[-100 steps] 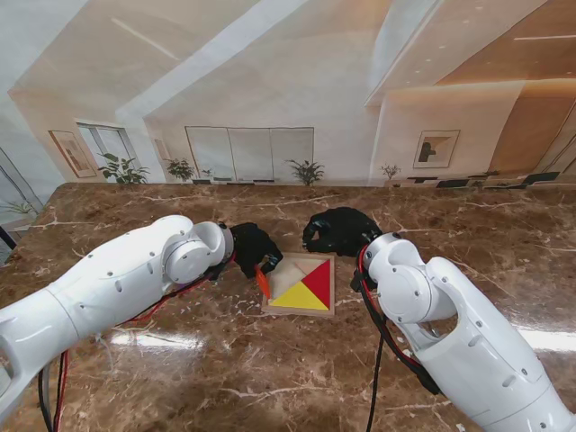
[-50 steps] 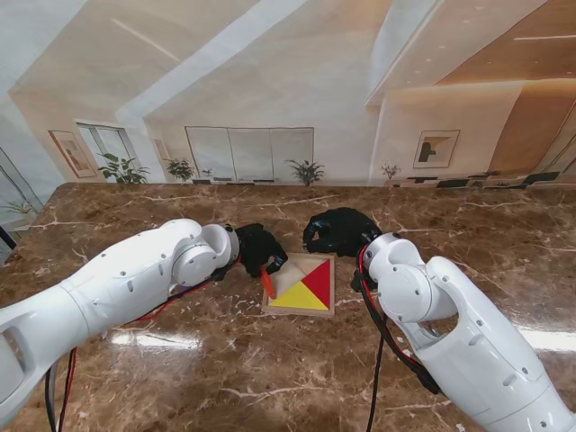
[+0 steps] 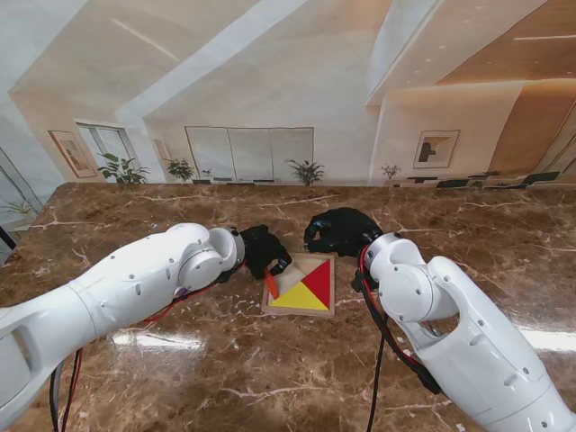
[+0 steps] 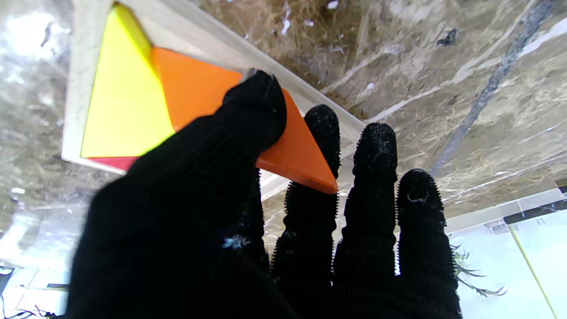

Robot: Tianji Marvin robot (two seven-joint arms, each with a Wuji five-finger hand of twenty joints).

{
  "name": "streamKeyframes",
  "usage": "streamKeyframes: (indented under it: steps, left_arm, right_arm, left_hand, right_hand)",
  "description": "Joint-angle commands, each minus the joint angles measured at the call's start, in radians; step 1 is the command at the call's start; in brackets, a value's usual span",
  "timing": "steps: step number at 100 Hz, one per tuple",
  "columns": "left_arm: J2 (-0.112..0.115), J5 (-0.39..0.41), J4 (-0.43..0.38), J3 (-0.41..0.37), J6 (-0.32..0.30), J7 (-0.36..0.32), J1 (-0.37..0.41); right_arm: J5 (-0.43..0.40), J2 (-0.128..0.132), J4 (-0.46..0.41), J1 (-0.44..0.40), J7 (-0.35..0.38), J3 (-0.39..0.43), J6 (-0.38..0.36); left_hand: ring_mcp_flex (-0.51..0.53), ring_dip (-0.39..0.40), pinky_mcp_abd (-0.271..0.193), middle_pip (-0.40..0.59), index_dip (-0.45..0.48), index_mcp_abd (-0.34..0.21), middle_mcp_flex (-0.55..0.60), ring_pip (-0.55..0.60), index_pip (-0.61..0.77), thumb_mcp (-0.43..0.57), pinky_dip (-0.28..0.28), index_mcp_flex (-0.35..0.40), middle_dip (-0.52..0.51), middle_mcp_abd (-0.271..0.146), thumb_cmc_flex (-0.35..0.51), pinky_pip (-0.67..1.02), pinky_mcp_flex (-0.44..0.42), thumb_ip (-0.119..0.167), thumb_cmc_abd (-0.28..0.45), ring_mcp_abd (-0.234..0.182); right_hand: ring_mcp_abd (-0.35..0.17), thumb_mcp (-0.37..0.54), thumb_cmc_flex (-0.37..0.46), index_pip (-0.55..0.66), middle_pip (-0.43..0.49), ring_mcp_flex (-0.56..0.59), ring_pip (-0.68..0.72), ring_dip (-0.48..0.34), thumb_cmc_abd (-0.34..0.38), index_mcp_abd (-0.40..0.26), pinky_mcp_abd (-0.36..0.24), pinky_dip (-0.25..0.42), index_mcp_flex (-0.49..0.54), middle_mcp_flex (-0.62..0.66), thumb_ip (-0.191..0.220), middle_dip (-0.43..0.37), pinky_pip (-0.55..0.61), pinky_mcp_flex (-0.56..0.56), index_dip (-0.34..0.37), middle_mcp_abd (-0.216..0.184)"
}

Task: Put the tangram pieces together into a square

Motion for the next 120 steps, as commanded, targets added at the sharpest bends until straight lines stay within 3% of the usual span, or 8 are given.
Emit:
streamKeyframes:
  steps: [1,16,44,120]
  left_arm:
    - [0.04,0.026,-0.096,-0.057,0.012,-0.06,0.026]
    - [0.057,0.037,-0.132,-0.079,0.015,-0.095,0.036]
    - [0.059,0.037,-0.139,-0.082,0.018,-0.104,0.035]
    - [0.051,0.054,-0.108,-0.129,0.058,-0.022,0.099]
  right_arm:
    - [0.006,0.001,0.005,-0.008,0.017,0.002,0.005]
    - [0.007,0.002,0.005,-0.01,0.019,0.004,0.006]
    - [0.01,0.002,0.008,-0.011,0.023,0.004,0.004]
    - [0.022,-0.004,0.028,-0.004,-0.007,0.002,-0.018]
  left_hand:
    - [-0.012,-0.008,0.001,0.018,0.014,-0.025,-0.023,0.019,0.018,0.046,-0.016,-0.004,0.011,-0.022,0.047,-0.001,-0.018,0.025,0.026,0.009]
    - [-0.021,-0.01,0.004,0.015,0.004,-0.032,-0.033,0.015,0.022,0.048,-0.017,-0.004,0.009,-0.021,0.044,-0.006,-0.024,0.026,0.03,0.008]
    - [-0.014,-0.011,-0.004,0.017,-0.003,-0.034,-0.027,0.018,0.029,0.052,-0.014,0.003,0.005,-0.023,0.051,-0.004,-0.017,0.028,0.03,0.003]
    - [-0.017,-0.013,0.0,0.017,-0.009,-0.028,-0.026,0.019,0.031,0.051,-0.013,0.002,0.002,-0.016,0.051,-0.002,-0.02,0.029,0.034,0.011]
  right_hand:
    - [-0.006,0.003,-0.046,0.017,0.01,0.034,0.015,-0.004,0.024,0.006,-0.004,-0.007,-0.015,0.004,0.02,-0.005,0.038,0.004,0.001,0.003]
    - [-0.004,0.004,-0.046,0.017,0.01,0.035,0.015,-0.004,0.025,0.005,-0.004,-0.007,-0.015,0.004,0.02,-0.005,0.038,0.004,0.001,0.003]
    - [-0.005,0.004,-0.046,0.017,0.01,0.035,0.015,-0.005,0.025,0.006,-0.004,-0.007,-0.015,0.004,0.02,-0.005,0.038,0.005,0.001,0.004]
    - [-0.006,0.003,-0.047,0.018,0.011,0.035,0.014,-0.005,0.025,0.006,-0.003,-0.008,-0.017,0.003,0.02,-0.005,0.039,0.005,0.0,0.003]
